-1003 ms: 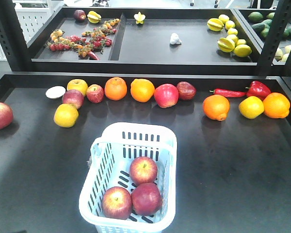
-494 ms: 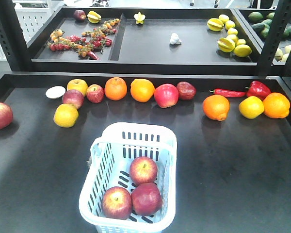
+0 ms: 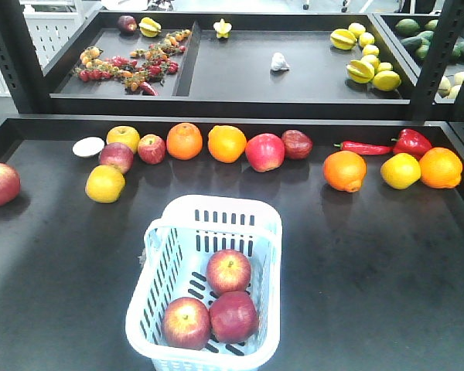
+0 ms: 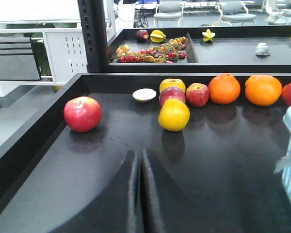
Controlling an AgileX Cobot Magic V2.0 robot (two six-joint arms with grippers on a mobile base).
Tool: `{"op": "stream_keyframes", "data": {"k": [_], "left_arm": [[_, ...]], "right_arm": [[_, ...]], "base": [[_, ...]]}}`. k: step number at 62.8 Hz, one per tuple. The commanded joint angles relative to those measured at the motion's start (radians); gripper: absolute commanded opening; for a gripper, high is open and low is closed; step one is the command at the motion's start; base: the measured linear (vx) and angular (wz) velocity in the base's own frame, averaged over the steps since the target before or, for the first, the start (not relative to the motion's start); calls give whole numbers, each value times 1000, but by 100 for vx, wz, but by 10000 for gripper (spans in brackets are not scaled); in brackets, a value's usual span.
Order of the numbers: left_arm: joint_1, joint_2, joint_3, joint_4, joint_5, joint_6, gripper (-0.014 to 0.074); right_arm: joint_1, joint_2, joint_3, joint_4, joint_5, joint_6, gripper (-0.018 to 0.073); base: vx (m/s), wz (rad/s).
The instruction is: Pick three apples into basket with both arms
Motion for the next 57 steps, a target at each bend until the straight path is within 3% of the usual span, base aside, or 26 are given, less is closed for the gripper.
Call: {"op": "stream_keyframes", "data": {"k": [1, 15, 45, 57], "left_arm": [[2, -21, 27, -12, -137, -8, -6], [-15, -36, 30, -2, -93, 0, -6], [-192, -36, 30, -12, -95, 29, -6], [-198, -36, 30, -12, -95, 18, -6]], "right_arm": [[-4, 9, -29, -3, -79, -4, -9], [-4, 9, -29, -3, -79, -4, -9], [-4, 9, -29, -3, -79, -4, -9], [-4, 9, -29, -3, -79, -4, -9]], "base": [[0, 0], [0, 0], [0, 0], [0, 0]]}}
